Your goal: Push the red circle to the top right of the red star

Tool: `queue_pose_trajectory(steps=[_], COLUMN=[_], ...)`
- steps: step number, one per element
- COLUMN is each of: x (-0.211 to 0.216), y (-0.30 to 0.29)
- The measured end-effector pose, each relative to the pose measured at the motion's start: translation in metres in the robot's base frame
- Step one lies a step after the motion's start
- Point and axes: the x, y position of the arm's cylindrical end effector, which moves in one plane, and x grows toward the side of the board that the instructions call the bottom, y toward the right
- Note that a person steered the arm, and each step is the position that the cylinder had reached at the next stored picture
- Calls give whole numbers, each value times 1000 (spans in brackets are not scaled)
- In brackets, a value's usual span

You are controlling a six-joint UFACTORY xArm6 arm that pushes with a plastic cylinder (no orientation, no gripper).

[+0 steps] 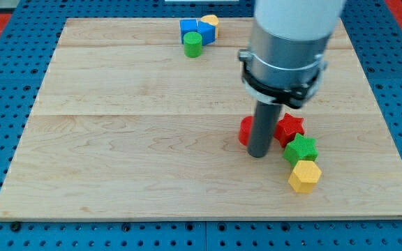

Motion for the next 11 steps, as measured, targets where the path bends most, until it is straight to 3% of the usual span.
queue_pose_trajectory(steps=[1,3,6,7,8,10,11], x=[-27,-43,-80,-37,-29,-63,-70], y=[-25,-62,-5,-42,-11,-6,38])
